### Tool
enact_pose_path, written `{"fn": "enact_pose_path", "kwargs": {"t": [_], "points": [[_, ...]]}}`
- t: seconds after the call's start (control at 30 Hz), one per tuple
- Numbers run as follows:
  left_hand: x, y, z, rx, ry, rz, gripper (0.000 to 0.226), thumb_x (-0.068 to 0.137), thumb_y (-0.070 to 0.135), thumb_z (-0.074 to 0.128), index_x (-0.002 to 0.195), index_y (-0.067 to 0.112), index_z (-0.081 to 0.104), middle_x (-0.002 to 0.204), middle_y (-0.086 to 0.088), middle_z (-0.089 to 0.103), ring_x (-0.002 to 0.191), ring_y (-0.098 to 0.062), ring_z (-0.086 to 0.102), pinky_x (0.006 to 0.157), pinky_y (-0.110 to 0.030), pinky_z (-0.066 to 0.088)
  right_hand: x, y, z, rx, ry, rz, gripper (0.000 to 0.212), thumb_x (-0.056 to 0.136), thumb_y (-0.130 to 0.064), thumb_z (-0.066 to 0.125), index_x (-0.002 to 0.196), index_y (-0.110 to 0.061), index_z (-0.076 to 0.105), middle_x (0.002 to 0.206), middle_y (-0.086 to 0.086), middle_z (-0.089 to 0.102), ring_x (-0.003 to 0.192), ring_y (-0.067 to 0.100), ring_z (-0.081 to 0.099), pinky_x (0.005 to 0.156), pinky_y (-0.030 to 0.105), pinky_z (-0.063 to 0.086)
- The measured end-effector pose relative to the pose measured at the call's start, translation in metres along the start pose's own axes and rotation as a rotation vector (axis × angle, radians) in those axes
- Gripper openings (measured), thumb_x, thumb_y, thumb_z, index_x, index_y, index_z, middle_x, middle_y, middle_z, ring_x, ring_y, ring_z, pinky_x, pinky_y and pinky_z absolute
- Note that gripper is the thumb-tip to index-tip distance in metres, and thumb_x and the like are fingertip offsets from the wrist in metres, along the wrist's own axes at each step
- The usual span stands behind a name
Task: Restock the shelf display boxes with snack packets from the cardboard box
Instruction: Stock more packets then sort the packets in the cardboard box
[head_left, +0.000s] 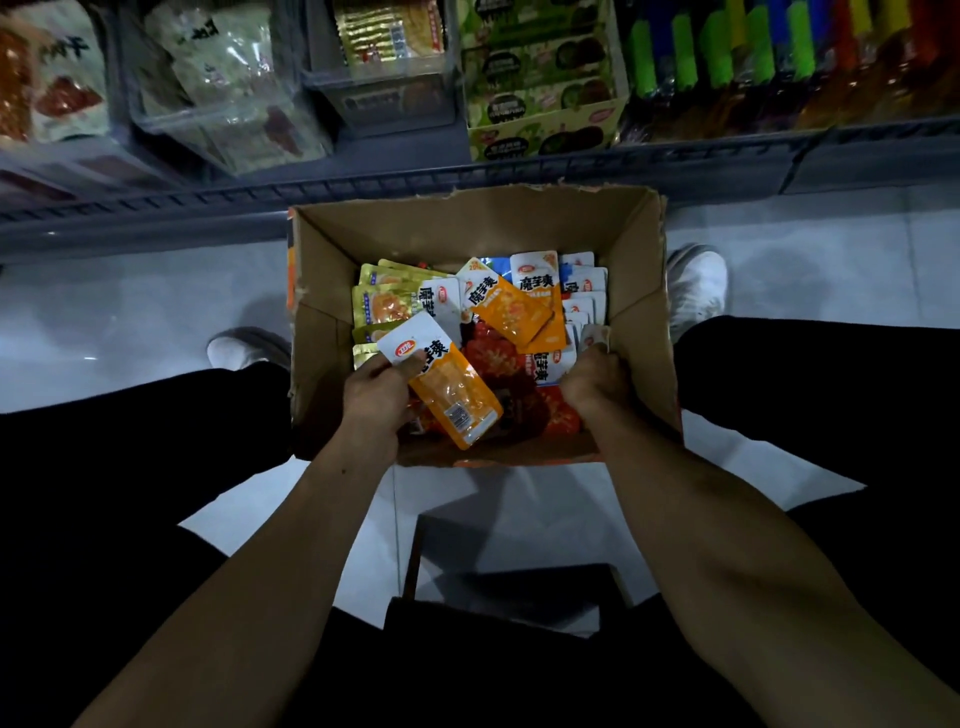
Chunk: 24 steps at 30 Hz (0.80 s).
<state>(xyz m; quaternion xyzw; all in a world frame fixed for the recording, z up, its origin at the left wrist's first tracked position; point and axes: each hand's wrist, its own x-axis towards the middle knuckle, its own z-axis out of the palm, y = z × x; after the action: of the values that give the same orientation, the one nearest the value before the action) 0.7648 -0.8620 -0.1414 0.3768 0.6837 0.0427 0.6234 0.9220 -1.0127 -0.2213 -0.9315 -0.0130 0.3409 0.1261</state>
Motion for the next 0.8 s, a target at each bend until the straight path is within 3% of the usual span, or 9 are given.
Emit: {"fn": "enact_pose_path", "kwargs": {"t": [0.1,0.2,0.23,0.3,0.37,0.57,0.7,0.8], "points": [[-0.005,0.001,0.004,0.01,-0.038,0.009,0.015,0.085,0.02,0.072,0.097,0.022,0.065,0.094,0.0,0.071,0.085,-0.02,0.067,0.088,-0.045,0.055,0.005,0.003,-0.003,-0.019,0.002,-0.067,0.031,0.095,-0.016,0.052,0.124,-0.023,0.051,0.121,0.01,0.061,0.108,0.032,0.06,0.084,0.035,0.051],[-0.009,0.0,0.003,0.008,-0.064,0.018,0.013,0.085,0.018,0.072,0.095,0.024,0.065,0.096,0.0,0.071,0.09,-0.022,0.068,0.087,-0.045,0.055,0.007,0.008,-0.002,-0.093,-0.082,-0.133,0.032,0.1,-0.013,0.045,0.131,-0.013,0.047,0.124,0.011,0.058,0.111,0.031,0.058,0.056,0.005,0.043],[-0.01,0.0,0.002,0.006,-0.067,0.019,0.015,0.084,0.018,0.073,0.097,0.023,0.066,0.099,-0.002,0.072,0.094,-0.024,0.068,0.088,-0.046,0.055,0.005,0.008,-0.002,-0.133,-0.082,-0.151,0.032,0.102,-0.013,0.039,0.132,-0.011,0.047,0.125,0.01,0.057,0.112,0.031,0.057,0.058,0.003,0.042],[-0.009,0.0,0.002,0.01,-0.071,0.02,0.017,0.083,0.019,0.074,0.098,0.023,0.066,0.104,-0.004,0.072,0.096,-0.026,0.069,0.087,-0.047,0.055,0.001,0.002,-0.007,-0.204,-0.007,-0.173,0.032,0.102,-0.01,0.036,0.132,-0.008,0.049,0.126,0.015,0.058,0.112,0.032,0.058,0.081,0.025,0.049],[-0.009,-0.001,0.004,0.017,-0.076,0.021,0.014,0.083,0.019,0.074,0.094,0.023,0.066,0.105,-0.004,0.072,0.096,-0.025,0.069,0.087,-0.046,0.055,-0.003,-0.004,-0.015,-0.256,0.036,-0.176,0.032,0.101,-0.008,0.036,0.129,-0.003,0.051,0.123,0.018,0.06,0.111,0.033,0.06,0.086,0.038,0.05],[-0.01,0.001,0.013,-0.024,-0.084,0.023,0.023,0.083,0.016,0.074,0.105,0.018,0.067,0.106,-0.005,0.071,0.095,-0.025,0.068,0.083,-0.041,0.056,-0.022,-0.021,-0.036,-0.3,0.092,-0.204,0.021,0.098,-0.006,0.047,0.111,-0.002,0.062,0.108,0.015,0.069,0.095,0.028,0.068,0.066,0.031,0.05],[-0.012,0.005,0.021,-0.042,-0.116,0.032,0.018,0.083,0.017,0.073,0.099,0.022,0.066,0.104,-0.005,0.071,0.098,-0.024,0.068,0.087,-0.044,0.056,-0.046,-0.031,-0.051,-0.298,0.176,-0.263,0.019,0.095,-0.011,0.052,0.11,-0.006,0.062,0.111,0.015,0.067,0.101,0.032,0.066,0.075,0.036,0.054],[-0.014,0.009,0.023,-0.072,-0.178,0.045,0.017,0.086,0.016,0.069,0.102,0.019,0.066,0.103,-0.006,0.072,0.093,-0.023,0.069,0.081,-0.046,0.058,-0.054,-0.033,-0.063,-0.046,0.121,-0.283,0.022,0.09,-0.014,0.054,0.107,-0.012,0.067,0.107,0.012,0.069,0.099,0.032,0.066,0.074,0.031,0.05]]}}
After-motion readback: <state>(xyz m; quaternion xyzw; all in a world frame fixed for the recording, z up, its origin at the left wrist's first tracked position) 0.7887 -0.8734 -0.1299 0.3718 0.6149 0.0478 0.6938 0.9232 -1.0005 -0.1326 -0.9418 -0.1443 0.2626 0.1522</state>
